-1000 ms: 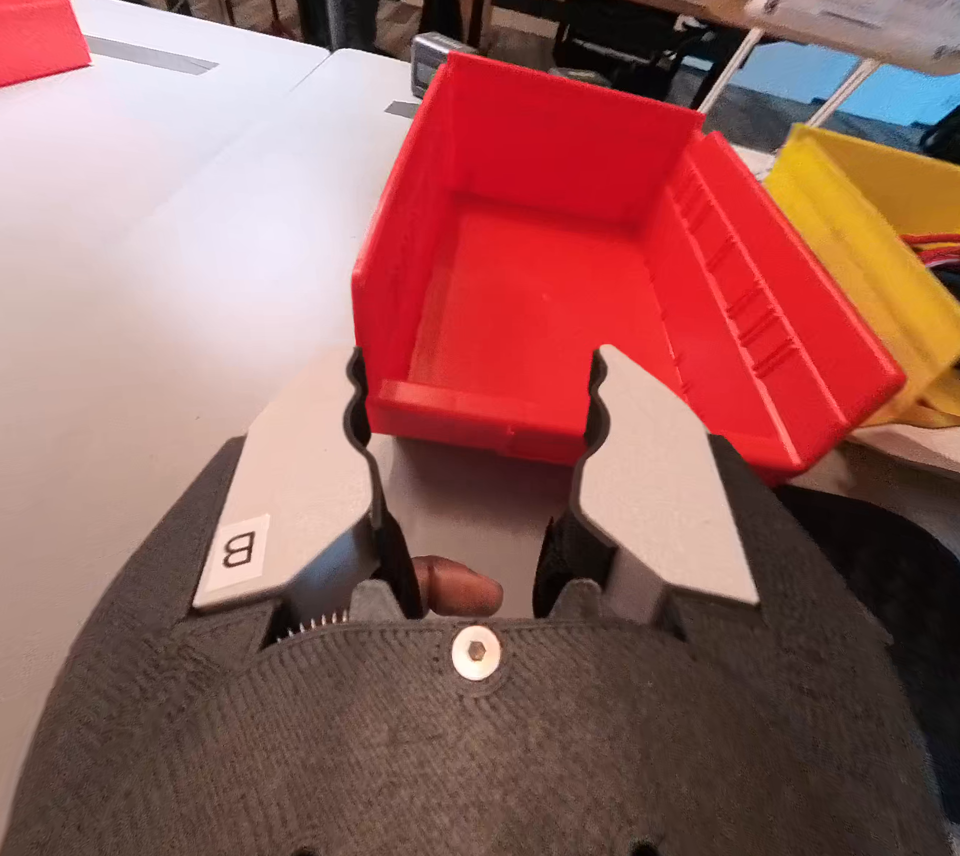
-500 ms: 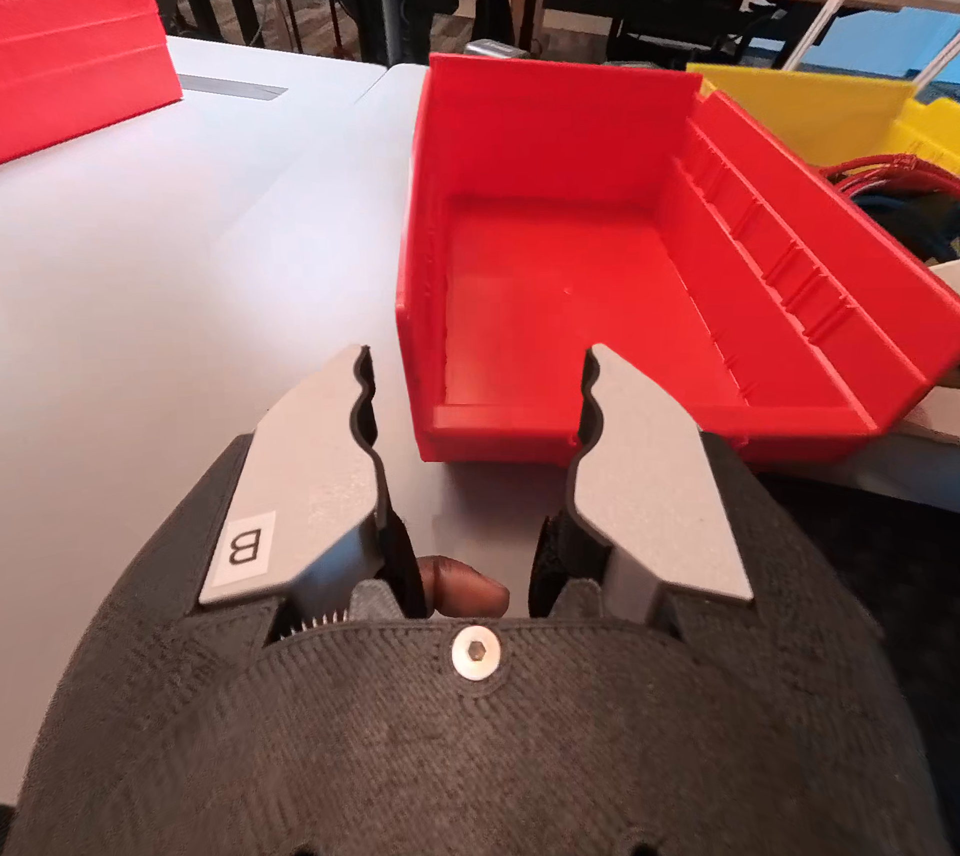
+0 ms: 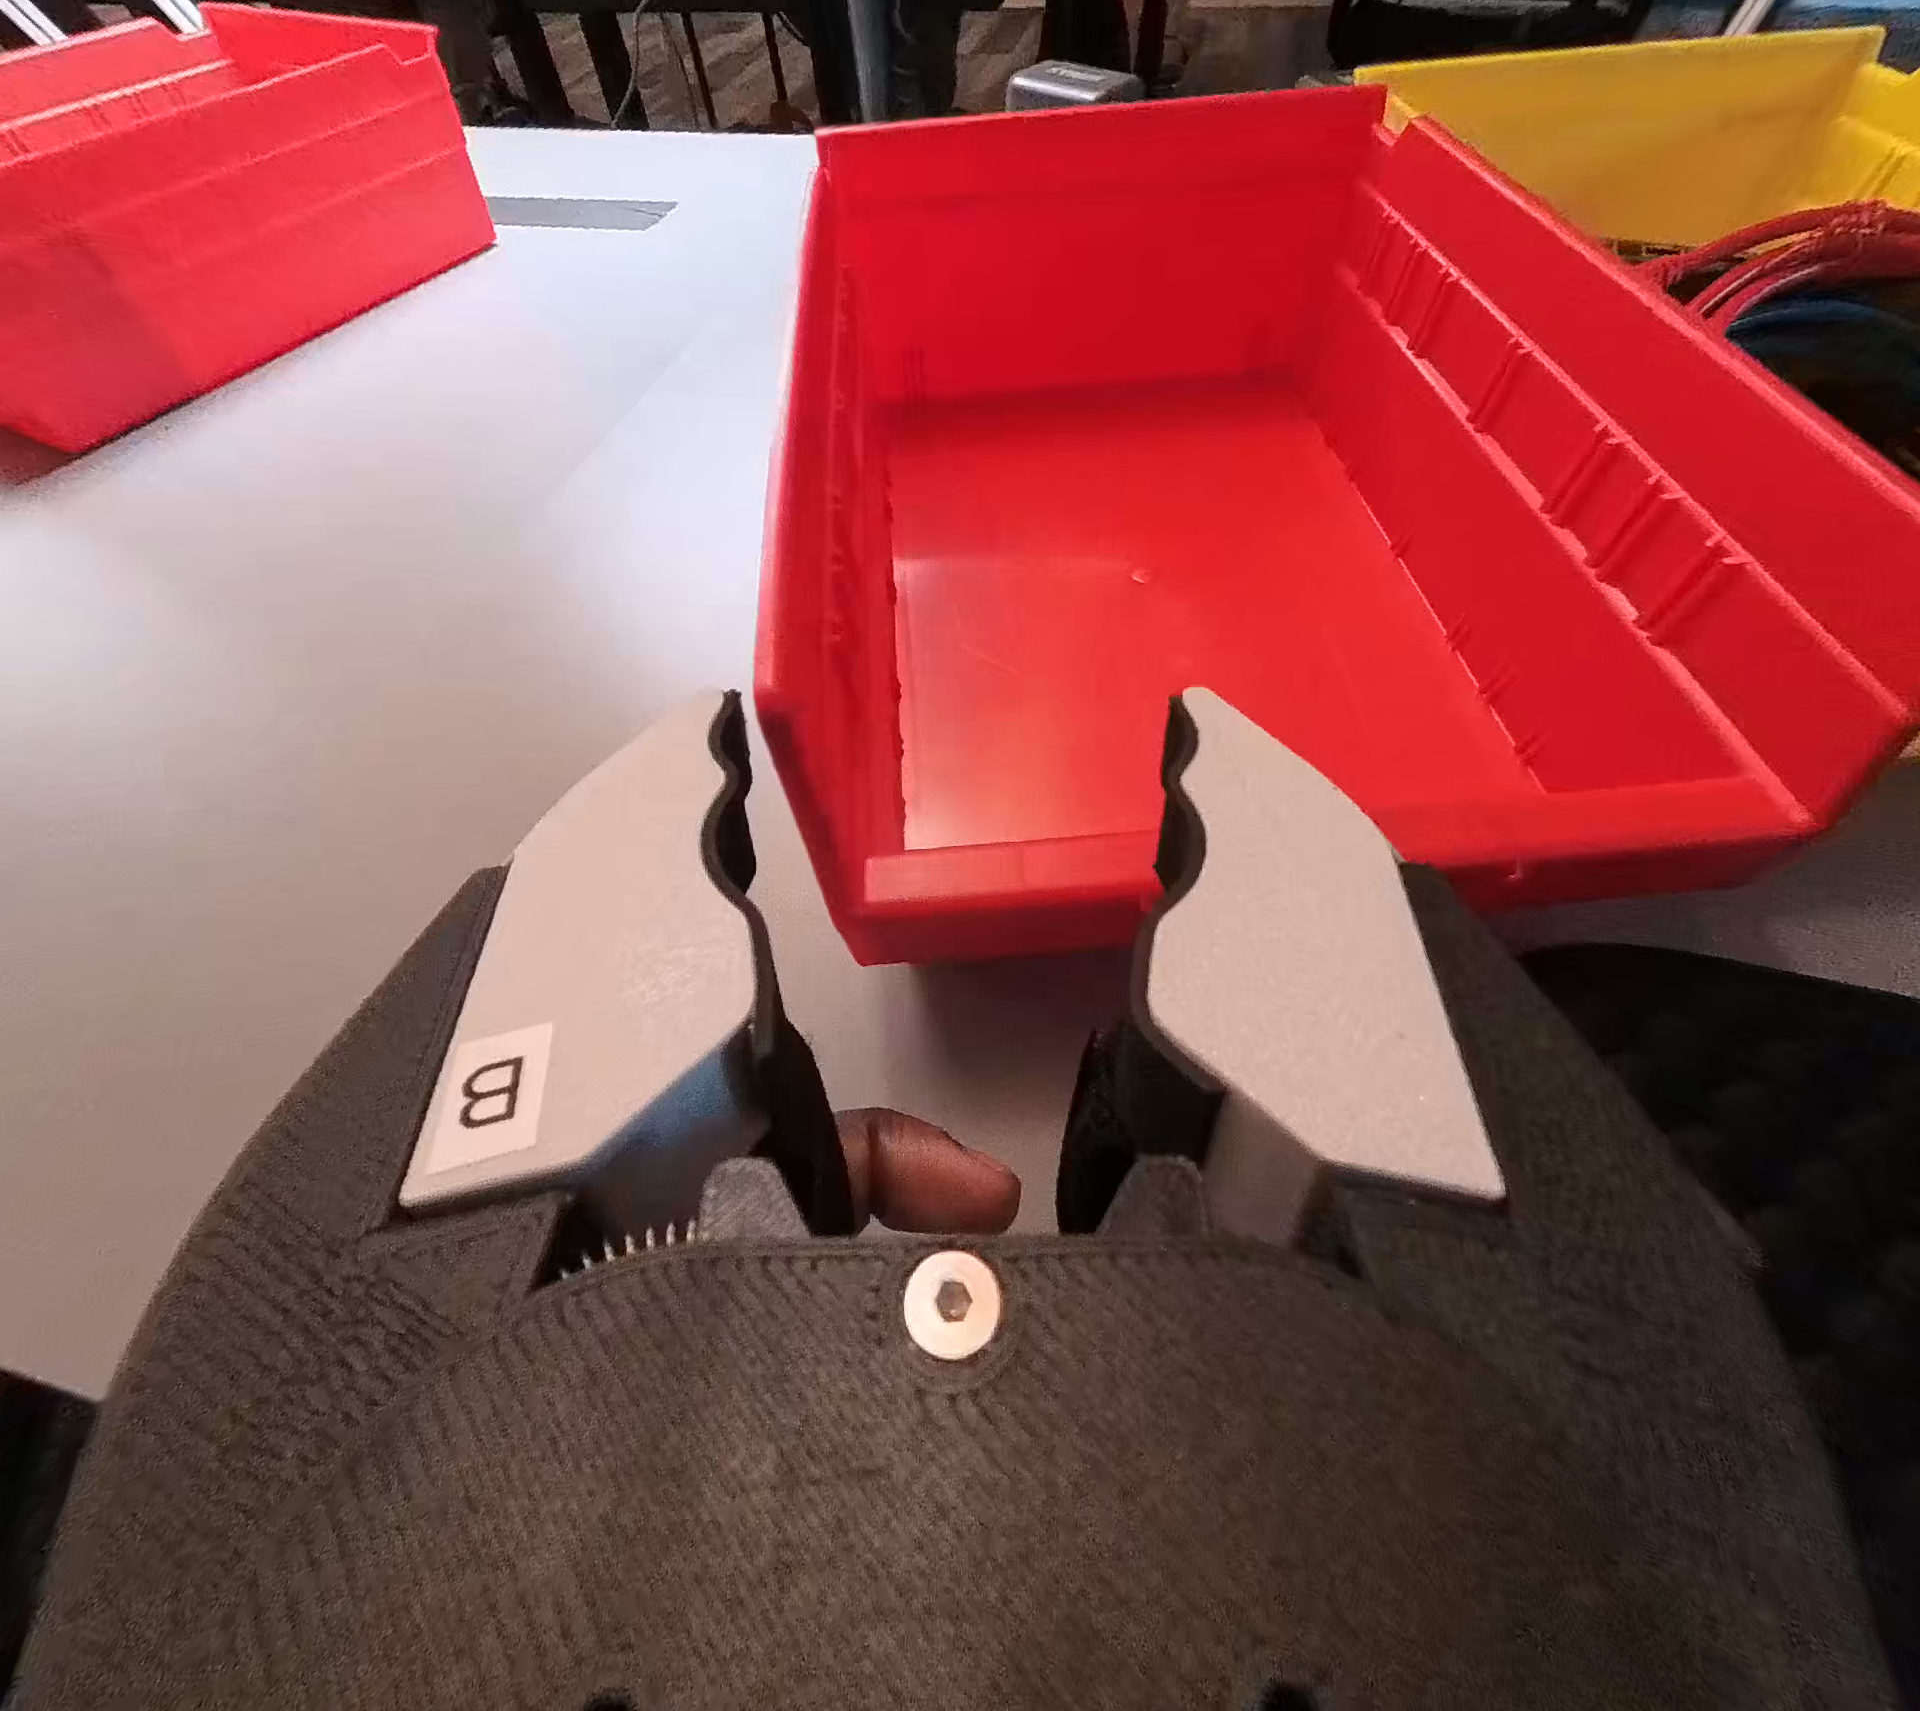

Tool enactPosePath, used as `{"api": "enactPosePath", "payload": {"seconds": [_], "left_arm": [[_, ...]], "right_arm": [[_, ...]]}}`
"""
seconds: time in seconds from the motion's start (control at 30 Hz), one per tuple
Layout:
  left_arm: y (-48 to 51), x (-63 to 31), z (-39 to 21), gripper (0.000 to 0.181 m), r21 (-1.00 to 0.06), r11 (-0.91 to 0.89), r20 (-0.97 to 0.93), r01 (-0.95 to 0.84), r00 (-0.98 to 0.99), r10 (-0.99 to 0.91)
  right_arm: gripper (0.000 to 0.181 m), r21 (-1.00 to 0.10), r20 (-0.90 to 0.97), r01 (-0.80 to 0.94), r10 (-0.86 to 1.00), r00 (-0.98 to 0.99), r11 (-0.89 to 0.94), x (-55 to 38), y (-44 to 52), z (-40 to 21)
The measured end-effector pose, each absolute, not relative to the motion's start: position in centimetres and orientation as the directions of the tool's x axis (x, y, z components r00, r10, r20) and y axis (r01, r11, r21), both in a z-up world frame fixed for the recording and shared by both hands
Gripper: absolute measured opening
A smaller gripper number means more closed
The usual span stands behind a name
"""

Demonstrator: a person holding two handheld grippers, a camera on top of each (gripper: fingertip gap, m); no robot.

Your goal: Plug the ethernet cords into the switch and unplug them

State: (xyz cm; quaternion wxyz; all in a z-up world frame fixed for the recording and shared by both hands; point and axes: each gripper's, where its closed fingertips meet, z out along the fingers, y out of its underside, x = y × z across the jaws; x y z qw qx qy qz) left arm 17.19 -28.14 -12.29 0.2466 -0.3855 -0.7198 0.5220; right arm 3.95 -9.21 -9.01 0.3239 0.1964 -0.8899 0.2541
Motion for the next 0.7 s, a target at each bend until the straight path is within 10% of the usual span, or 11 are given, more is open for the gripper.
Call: {"api": "enactPosePath", "payload": {"seconds": [0.23, 0.7], "left_arm": [[-26.5, 18.5, -11.1, 0.076, -0.895, 0.100, -0.206, 0.435, -0.601, 0.772], [-21.5, 17.8, -6.5, 0.075, -0.893, -0.078, -0.338, 0.443, -0.546, 0.766]], "right_arm": [[0.056, -0.102, 0.721, -0.560, -0.326, -0.611, 0.823, 9.2, -3.2, -5.6], [0.052, -0.151, 0.815, -0.548, -0.210, -0.540, 0.823, 9.1, -1.7, -1.8]]}}
